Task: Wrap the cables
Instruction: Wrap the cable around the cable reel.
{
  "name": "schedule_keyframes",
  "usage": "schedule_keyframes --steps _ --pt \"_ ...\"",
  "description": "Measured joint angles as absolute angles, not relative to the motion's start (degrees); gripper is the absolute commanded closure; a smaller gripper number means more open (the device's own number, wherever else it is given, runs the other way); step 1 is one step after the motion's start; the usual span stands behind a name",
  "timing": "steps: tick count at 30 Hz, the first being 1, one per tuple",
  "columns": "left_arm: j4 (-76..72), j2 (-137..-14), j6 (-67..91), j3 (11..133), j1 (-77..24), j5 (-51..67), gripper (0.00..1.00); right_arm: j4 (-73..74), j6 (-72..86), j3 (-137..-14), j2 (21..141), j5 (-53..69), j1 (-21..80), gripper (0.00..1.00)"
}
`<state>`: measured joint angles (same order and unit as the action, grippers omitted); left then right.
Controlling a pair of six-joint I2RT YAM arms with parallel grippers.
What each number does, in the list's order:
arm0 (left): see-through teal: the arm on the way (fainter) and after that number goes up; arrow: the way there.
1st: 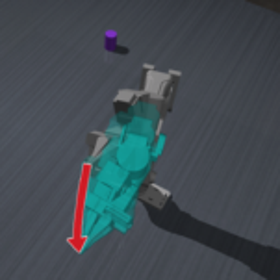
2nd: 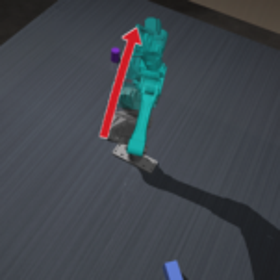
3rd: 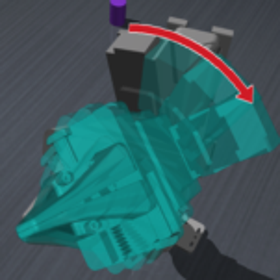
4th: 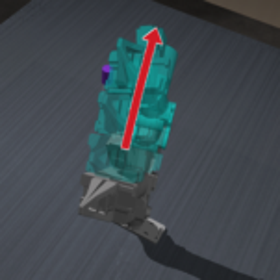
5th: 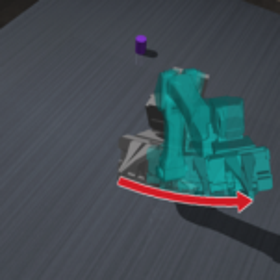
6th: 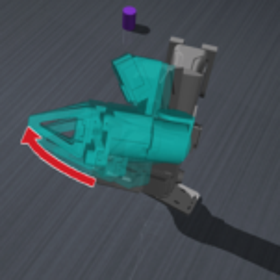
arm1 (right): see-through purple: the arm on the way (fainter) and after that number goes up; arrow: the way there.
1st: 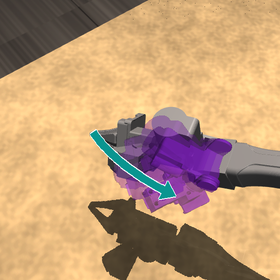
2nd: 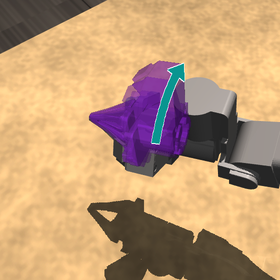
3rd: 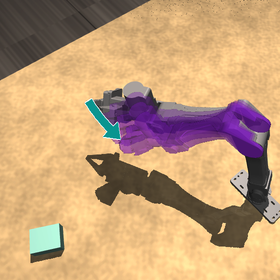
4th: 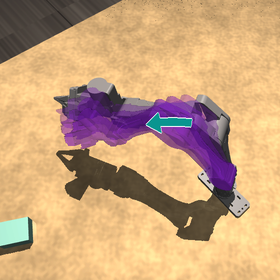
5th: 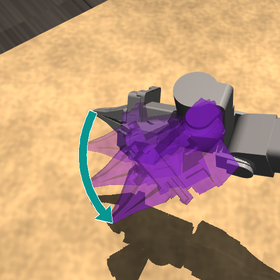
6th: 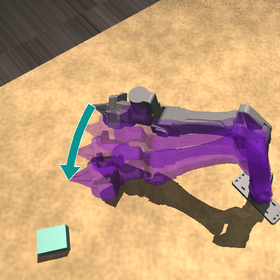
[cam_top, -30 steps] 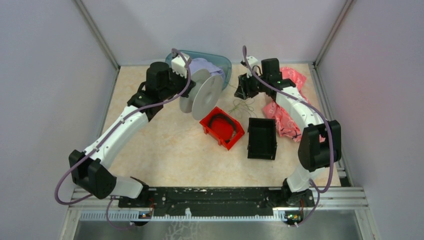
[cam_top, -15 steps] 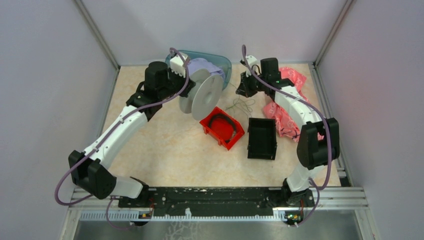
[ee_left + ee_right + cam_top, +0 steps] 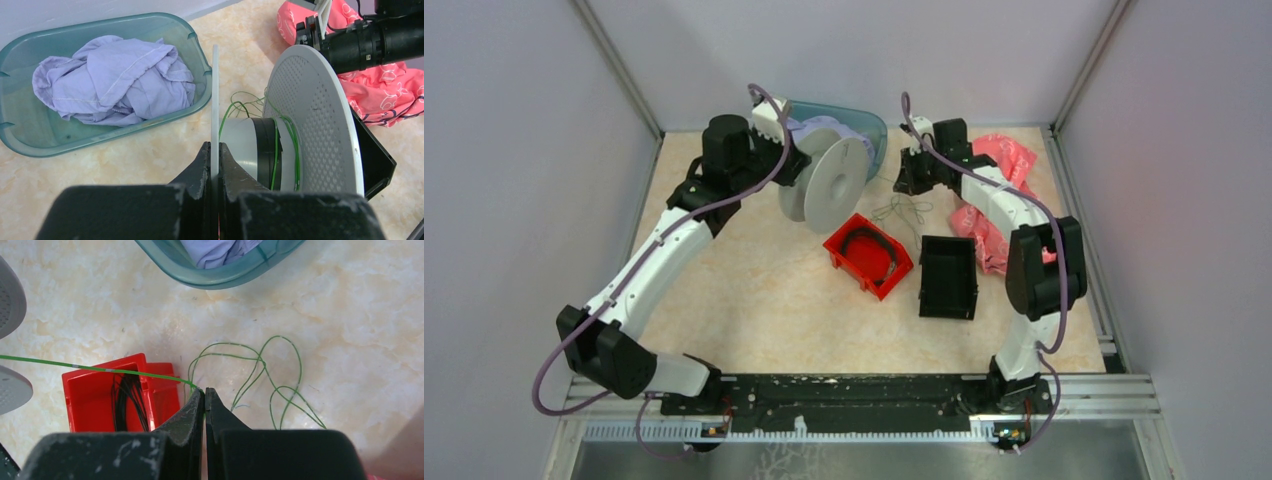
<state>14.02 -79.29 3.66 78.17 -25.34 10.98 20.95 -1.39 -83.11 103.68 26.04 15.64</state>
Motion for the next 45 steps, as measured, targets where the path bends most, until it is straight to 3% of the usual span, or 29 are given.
schedule_keyframes --steps 10,20,31,45 --pt "15.9 -81.0 8.5 80.4 -24.1 10.5 1.00 18.3 0.0 -76.5 103.0 29.1 19.0 1.00" --pt "17.0 -82.4 16.1 81.9 -23.6 0.4 1.00 13.9 2.2 -72.0 99.9 34.9 23.8 1.00" --pt "17.3 -83.1 20.3 81.9 -23.4 -5.1 1.00 10.4 3.9 -72.1 99.5 48.2 29.1 1.00" --pt "18.2 -83.5 21.5 81.9 -23.4 -6.9 1.00 0.8 13.4 -72.2 99.6 61.6 30.8 0.91"
